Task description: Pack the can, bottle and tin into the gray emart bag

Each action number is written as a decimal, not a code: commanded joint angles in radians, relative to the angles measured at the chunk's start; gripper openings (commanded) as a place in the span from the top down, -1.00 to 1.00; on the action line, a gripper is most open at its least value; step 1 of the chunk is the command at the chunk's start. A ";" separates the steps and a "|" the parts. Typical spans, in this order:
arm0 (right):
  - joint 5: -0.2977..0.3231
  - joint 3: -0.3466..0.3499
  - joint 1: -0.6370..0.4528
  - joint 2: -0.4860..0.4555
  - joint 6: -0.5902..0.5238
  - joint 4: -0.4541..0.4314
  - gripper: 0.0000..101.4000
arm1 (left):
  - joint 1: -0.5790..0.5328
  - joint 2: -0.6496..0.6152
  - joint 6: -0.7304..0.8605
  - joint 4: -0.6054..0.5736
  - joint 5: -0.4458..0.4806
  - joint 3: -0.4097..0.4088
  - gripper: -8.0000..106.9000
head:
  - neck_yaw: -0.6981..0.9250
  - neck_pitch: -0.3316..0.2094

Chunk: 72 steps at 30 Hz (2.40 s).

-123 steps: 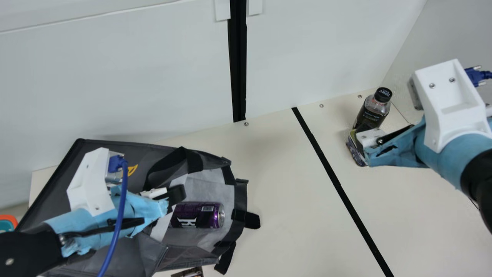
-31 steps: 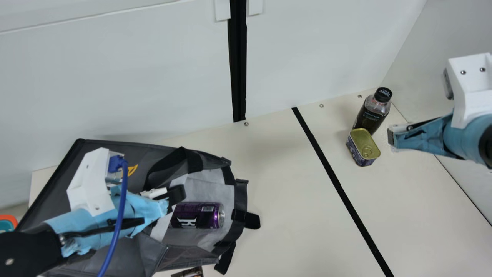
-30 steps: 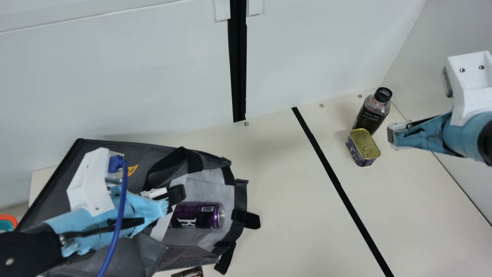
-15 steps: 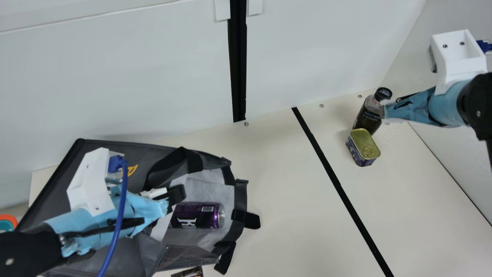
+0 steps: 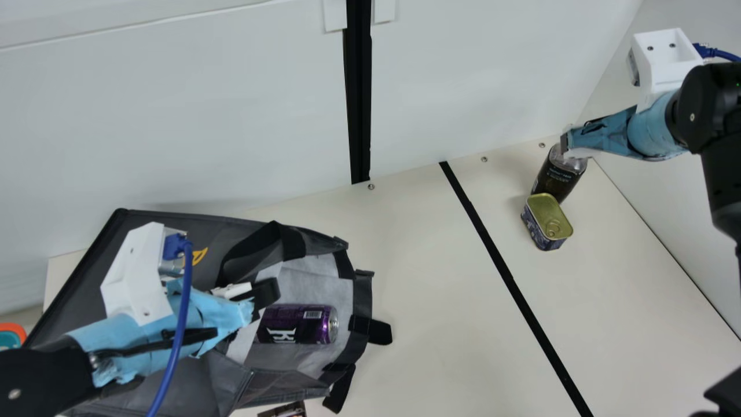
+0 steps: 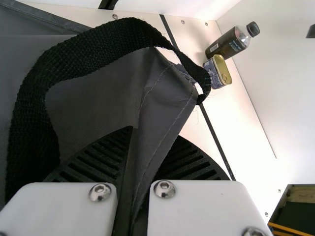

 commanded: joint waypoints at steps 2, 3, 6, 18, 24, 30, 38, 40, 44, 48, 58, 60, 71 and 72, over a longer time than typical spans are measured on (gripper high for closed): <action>0.009 -0.048 -0.008 0.048 0.000 0.017 -0.79 | 0.000 0.000 0.000 0.000 0.000 0.000 0.68 | -0.001 -0.023; 0.011 -0.061 -0.011 0.062 0.000 0.022 -0.79 | 0.000 0.000 0.000 0.000 0.000 0.000 0.68 | -0.001 -0.023; 0.018 -0.103 -0.019 0.104 -0.003 0.035 -0.79 | 0.000 0.000 0.000 0.000 0.000 0.000 0.68 | -0.001 -0.023; 0.023 -0.226 -0.055 0.250 -0.018 0.089 -0.79 | 0.000 0.000 0.000 0.000 0.000 0.000 0.68 | -0.001 -0.023; 0.023 -0.272 -0.075 0.313 -0.031 0.119 -0.79 | 0.000 0.000 0.000 0.000 0.000 0.000 0.68 | -0.001 -0.023; 0.023 -0.315 -0.093 0.373 -0.042 0.148 -0.79 | 0.000 0.000 0.000 0.000 0.000 0.000 0.68 | -0.001 -0.023; 0.023 -0.369 -0.106 0.446 -0.064 0.175 -0.79 | 0.000 0.000 0.000 0.000 0.000 0.000 0.68 | -0.001 -0.023; 0.023 -0.381 -0.108 0.463 -0.070 0.180 -0.79 | 0.000 0.000 0.000 0.000 0.000 0.000 0.68 | -0.001 -0.023; 0.023 -0.401 -0.110 0.494 -0.078 0.190 -0.79 | 0.000 0.000 0.000 0.000 0.000 0.000 0.68 | -0.001 -0.023; 0.023 -0.417 -0.110 0.522 -0.083 0.196 -0.79 | 0.000 0.000 0.000 0.000 0.000 0.000 0.68 | -0.001 -0.023; 0.023 -0.447 -0.103 0.580 -0.088 0.204 -0.79 | 0.000 0.000 0.000 0.000 0.000 0.000 0.68 | -0.001 -0.023; 0.023 -0.452 -0.102 0.589 -0.091 0.206 -0.79 | 0.000 0.000 0.000 0.000 0.000 0.000 0.68 | -0.001 -0.023; 0.023 -0.470 -0.105 0.622 -0.101 0.213 -0.79 | 0.000 0.000 0.000 0.000 0.000 0.000 0.68 | -0.001 -0.023; 0.023 -0.471 -0.107 0.624 -0.102 0.214 -0.79 | 0.000 0.000 0.000 0.000 0.000 0.000 0.68 | -0.001 -0.023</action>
